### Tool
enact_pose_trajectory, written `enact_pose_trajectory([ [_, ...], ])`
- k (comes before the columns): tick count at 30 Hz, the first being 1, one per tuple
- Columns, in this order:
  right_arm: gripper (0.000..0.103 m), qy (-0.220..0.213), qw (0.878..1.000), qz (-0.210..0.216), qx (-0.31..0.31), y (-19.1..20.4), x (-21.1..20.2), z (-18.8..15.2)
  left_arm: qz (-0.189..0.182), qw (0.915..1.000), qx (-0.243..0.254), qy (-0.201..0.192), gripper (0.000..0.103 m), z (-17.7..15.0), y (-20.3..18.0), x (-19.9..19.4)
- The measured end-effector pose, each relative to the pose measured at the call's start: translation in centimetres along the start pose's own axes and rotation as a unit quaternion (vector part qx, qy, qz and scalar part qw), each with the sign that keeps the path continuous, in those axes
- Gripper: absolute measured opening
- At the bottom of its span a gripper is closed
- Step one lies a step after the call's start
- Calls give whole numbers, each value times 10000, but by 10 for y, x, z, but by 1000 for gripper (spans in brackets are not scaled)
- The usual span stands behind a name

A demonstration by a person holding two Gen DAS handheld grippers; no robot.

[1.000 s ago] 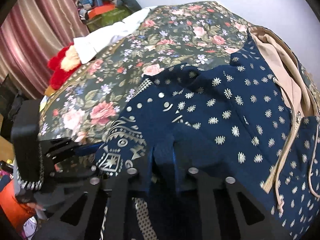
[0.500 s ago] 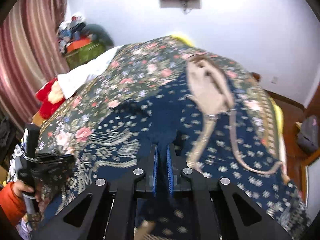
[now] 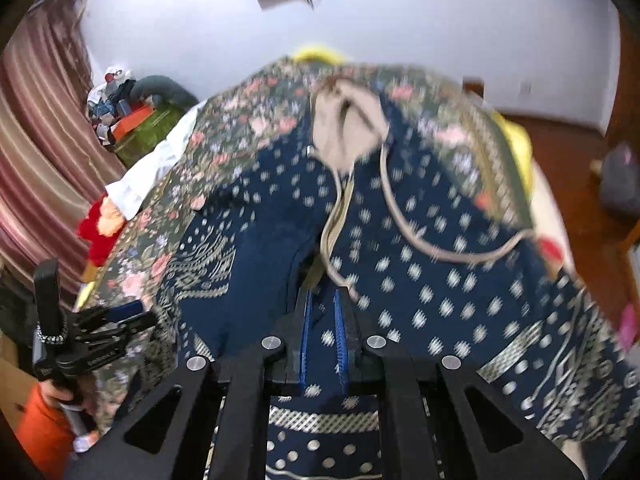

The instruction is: Fold large clothes

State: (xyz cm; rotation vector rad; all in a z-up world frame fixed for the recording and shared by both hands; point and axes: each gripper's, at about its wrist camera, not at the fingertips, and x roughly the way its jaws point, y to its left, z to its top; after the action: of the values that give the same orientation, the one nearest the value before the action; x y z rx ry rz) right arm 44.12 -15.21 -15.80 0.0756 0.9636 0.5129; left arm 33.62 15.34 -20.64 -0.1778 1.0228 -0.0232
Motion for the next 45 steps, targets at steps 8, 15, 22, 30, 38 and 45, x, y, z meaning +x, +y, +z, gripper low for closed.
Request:
enact_pose_trajectory([
  [8,7,837,9863,-960,-1051,-2,30,-34,-607,9962,630,25,57,61,-91,0],
  [15,7,819,9700,-1463,-1760,-9,48,-62,-547,9927,1064,167,60,98,-171,41],
  [22,7,682,9696,-1646,-1677,-16,47,-62,511,9914,1194,170,41,103,-182,81],
  [30,8,676,9811,-1477,-1048,-34,16,-57,40,9945,1030,-156,11,108,-180,49],
  [38,8,145,9929,-1131,-342,-75,-79,-60,-1247,9770,1656,-498,10,102,-255,3],
  [45,8,-33,9904,-1330,-374,-82,-120,-67,-1529,9600,2283,540,13,48,-304,43],
])
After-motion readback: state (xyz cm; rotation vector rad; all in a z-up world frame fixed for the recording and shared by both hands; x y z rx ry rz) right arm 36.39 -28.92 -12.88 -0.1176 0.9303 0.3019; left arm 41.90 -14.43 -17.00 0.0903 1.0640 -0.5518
